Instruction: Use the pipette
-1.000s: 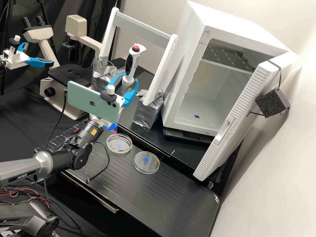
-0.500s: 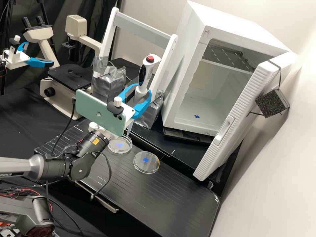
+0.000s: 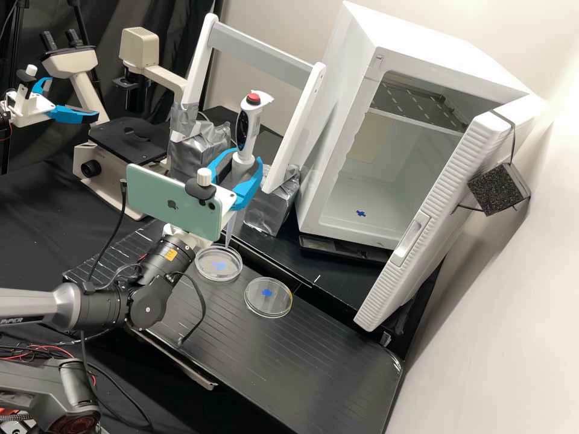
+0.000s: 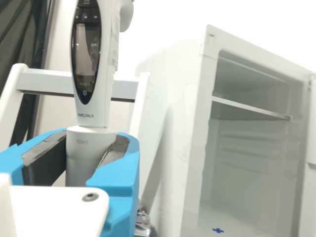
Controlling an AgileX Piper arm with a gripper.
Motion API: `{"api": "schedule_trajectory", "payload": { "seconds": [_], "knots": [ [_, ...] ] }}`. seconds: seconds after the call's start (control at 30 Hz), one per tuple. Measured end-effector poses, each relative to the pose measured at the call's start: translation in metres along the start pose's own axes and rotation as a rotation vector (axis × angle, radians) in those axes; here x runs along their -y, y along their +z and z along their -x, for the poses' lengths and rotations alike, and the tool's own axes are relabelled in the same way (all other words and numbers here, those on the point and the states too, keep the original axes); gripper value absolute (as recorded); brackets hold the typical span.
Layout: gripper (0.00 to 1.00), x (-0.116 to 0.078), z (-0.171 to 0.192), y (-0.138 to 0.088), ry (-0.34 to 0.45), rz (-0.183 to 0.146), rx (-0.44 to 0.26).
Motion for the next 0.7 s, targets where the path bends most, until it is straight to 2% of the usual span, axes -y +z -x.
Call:
{"api": "schedule_trajectory", "payload": {
  "seconds": [0.47, 0.7],
  "knots": [
    [0.00, 0.006, -0.002, -0.001, -0.035, -0.018, 0.014],
    [0.00, 0.001, -0.012, -0.009, -0.052, -0.015, 0.007]
  ]
}}
